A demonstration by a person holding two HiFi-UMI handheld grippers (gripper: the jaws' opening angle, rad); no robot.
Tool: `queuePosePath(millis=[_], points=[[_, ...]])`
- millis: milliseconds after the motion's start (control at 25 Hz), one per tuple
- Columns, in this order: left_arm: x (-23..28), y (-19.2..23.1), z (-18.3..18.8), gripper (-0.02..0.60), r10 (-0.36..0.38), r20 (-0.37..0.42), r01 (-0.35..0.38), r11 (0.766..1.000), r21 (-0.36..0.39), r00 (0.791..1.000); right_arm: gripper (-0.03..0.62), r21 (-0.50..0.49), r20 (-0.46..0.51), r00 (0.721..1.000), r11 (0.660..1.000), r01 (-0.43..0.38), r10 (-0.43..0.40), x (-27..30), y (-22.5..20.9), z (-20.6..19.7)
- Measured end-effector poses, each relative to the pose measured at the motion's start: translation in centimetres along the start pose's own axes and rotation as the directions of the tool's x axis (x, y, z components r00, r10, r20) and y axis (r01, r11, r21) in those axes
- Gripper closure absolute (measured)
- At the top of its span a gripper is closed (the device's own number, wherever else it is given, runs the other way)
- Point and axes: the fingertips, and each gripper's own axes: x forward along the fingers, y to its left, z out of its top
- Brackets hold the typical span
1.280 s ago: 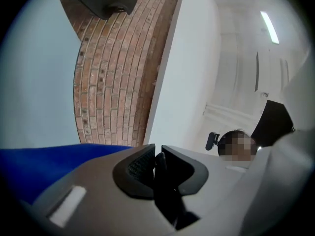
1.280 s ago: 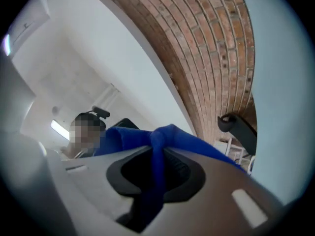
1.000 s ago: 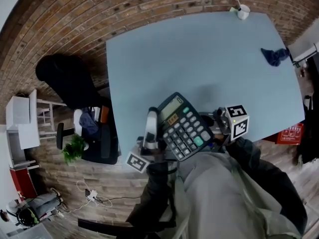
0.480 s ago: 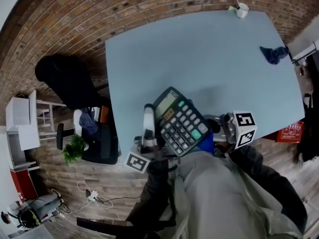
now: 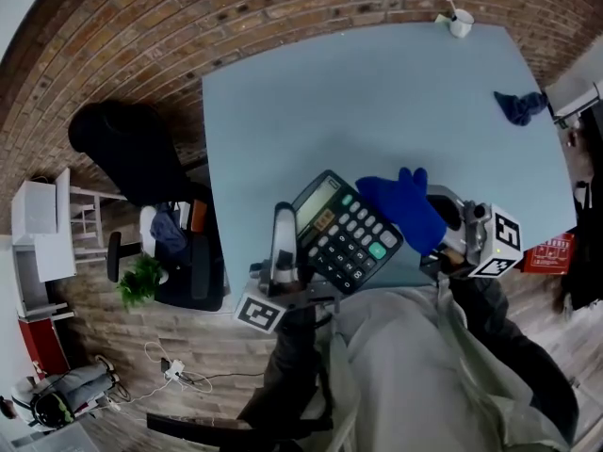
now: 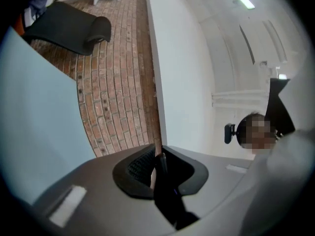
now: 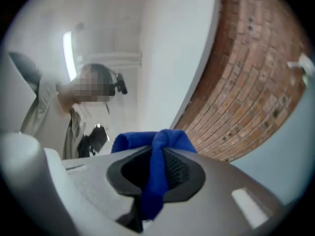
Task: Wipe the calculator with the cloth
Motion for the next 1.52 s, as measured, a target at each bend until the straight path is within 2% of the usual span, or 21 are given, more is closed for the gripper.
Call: queuePosePath(millis=[40,80,120,200,280,320,360,400,480,600,680,720,840,960,1040,1120,1200,1280,1360,1440,1520], points=[[-0.1,0.2,-0.2,0.535,0.02,-0.019,-0.019,0.999,0.049,1.0,0.534,-0.125,-0.091,0.995,0.992,0.017,-0.028,0.6,0.6,-0.3],[-0.2,0.4,-0.3,0.535,0.04,-0.036,-0.037,0.994,0.102,0.999,0.534,-0.262,-0.209,0.975,0.965,0.019,-0.076,1.4,1.3,-1.3],[-0.2,0.4,-0.4,0.535,0.056,-0.05,-0.048,0.988,0.149,0.997,0.534,-0.397,-0.326,0.934,0.918,0.004,-0.145,2.1,2.0,-2.8],[0.2,0.3,-0.7,0.535,0.077,-0.068,-0.061,0.976,0.21,0.995,0.533,-0.627,-0.504,0.811,0.771,-0.107,-0.298,2.8,3.1,-6.3],[0.2,0.5,-1.1,0.534,0.096,-0.078,-0.076,0.969,0.234,0.992,0.534,-0.736,-0.597,0.71,0.606,-0.301,-0.372,3.5,4.6,-9.0],[0.1,0.7,-1.3,0.534,0.105,-0.08,-0.084,0.968,0.236,0.991,0.533,-0.735,-0.633,0.678,0.566,-0.374,-0.373,3.9,5.4,-9.9],[-0.1,0.8,-1.4,0.534,0.112,-0.081,-0.09,0.969,0.231,0.99,0.534,-0.716,-0.665,0.657,0.556,-0.423,-0.356,4.1,6.0,-10.6],[-0.3,0.9,-1.6,0.534,0.115,-0.081,-0.095,0.97,0.225,0.99,0.533,-0.695,-0.686,0.647,0.562,-0.448,-0.332,4.2,6.3,-11.0],[-0.4,0.9,-1.8,0.534,0.113,-0.081,-0.093,0.972,0.216,0.99,0.533,-0.693,-0.679,0.659,0.581,-0.428,-0.323,4.3,5.2,-10.5],[-0.4,0.7,-1.9,0.529,0.105,-0.089,-0.085,0.975,0.206,0.991,0.533,-0.775,-0.561,0.703,0.575,-0.26,-0.438,4.7,0.1,-7.5],[-0.4,0.8,-2.0,0.529,0.116,-0.093,-0.095,0.974,0.206,0.989,0.533,-0.8,-0.509,0.708,0.573,-0.179,-0.49,5.1,-2.1,-6.6],[-0.5,1.0,-2.1,0.529,0.126,-0.091,-0.105,0.973,0.208,0.988,0.533,-0.796,-0.511,0.708,0.58,-0.175,-0.487,5.4,-2.1,-6.8],[-0.7,1.8,-2.0,0.531,0.173,-0.085,-0.151,0.964,0.22,0.981,0.534,-0.722,-0.612,0.702,0.62,-0.307,-0.364,6.0,2.2,-9.8],[-1.0,2.3,-2.4,0.531,0.195,-0.106,-0.166,0.958,0.235,0.975,0.533,-0.602,-0.728,0.656,0.642,-0.475,-0.198,5.0,7.0,-12.8],[-1.2,2.0,-3.3,0.531,0.175,-0.137,-0.142,0.964,0.224,0.975,0.534,-0.573,-0.74,0.646,0.678,-0.459,-0.188,3.9,6.7,-12.4],[-1.2,1.4,-4.2,0.529,0.147,-0.17,-0.11,0.972,0.208,0.974,0.534,-0.619,-0.684,0.679,0.705,-0.346,-0.267,3.4,3.7,-10.5],[-0.9,1.2,-4.8,0.529,0.136,-0.186,-0.098,0.975,0.199,0.973,0.533,-0.694,-0.597,0.713,0.683,-0.228,-0.368,3.8,0.5,-8.7],[-0.6,1.5,-5.0,0.529,0.15,-0.183,-0.112,0.972,0.205,0.972,0.534,-0.733,-0.569,0.698,0.653,-0.191,-0.434,4.2,-1.1,-8.4],[-0.5,2.0,-4.5,0.528,0.168,-0.167,-0.13,0.968,0.216,0.972,0.534,-0.732,-0.588,0.689,0.641,-0.23,-0.424,4.8,-0.3,-9.3],[-0.5,2.2,-3.6,0.529,0.181,-0.142,-0.145,0.962,0.232,0.973,0.534,-0.682,-0.638,0.694,0.662,-0.31,-0.333,5.4,2.5,-10.6],[-0.6,2.3,-2.6,0.529,0.196,-0.114,-0.162,0.953,0.257,0.974,0.533,-0.617,-0.702,0.674,0.671,-0.412,-0.232,5.1,5.5,-12.0]])
